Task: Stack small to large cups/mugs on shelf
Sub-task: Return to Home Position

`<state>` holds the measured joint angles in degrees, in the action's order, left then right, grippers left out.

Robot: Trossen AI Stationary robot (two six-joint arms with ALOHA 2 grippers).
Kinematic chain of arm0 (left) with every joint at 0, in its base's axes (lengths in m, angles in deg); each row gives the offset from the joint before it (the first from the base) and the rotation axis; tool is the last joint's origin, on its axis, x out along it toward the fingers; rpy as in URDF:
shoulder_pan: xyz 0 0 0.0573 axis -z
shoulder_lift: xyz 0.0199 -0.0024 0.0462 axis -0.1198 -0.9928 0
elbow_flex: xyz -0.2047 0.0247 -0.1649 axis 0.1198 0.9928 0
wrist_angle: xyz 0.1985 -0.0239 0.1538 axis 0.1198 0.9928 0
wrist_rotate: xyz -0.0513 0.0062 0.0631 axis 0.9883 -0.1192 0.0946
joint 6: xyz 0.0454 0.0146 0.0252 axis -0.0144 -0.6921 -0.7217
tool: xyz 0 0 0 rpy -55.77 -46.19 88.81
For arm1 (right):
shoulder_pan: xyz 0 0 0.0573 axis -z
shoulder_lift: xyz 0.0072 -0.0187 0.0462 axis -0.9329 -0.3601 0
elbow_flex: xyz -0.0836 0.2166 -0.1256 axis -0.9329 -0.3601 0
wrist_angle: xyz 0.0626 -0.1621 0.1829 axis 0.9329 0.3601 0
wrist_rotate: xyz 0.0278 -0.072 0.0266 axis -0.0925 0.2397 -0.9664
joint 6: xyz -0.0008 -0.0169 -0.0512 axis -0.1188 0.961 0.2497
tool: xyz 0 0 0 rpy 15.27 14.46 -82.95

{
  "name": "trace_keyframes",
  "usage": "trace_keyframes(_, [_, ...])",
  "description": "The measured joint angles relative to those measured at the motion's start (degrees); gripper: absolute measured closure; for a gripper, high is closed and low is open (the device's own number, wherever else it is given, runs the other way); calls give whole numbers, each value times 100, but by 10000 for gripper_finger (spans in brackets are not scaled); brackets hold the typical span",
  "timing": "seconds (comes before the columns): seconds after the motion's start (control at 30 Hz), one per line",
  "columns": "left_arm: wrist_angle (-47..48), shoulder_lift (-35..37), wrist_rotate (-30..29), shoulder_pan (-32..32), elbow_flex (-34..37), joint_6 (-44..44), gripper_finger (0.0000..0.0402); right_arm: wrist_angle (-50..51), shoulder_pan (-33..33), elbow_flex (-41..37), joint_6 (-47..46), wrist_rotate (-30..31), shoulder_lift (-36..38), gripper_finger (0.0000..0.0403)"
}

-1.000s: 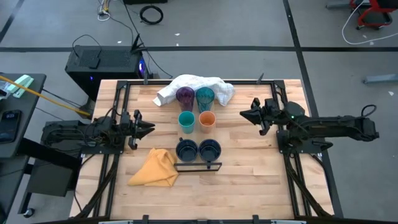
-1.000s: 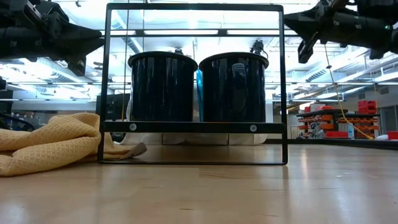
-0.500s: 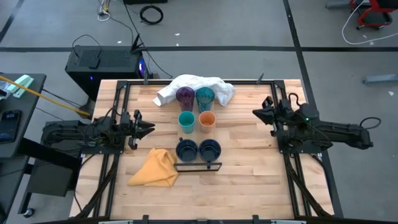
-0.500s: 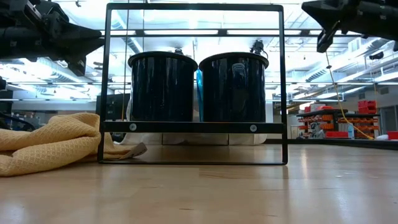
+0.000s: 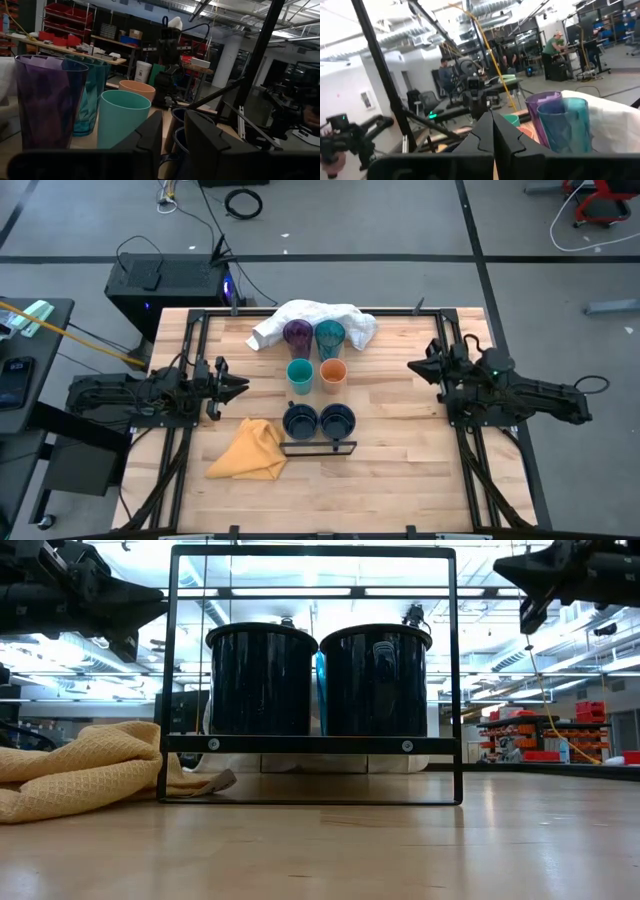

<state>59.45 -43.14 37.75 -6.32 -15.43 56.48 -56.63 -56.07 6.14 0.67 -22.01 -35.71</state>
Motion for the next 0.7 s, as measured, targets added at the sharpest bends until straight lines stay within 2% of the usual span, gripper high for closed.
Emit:
trace_keyframes(0.47, [0,2,0,0,2,-3,306,1046,0,-1,774,37,-4,403])
trace_keyframes(0.7, [2,2,0,0,2,-7,312,995,-29,-87,971,-20,15,403])
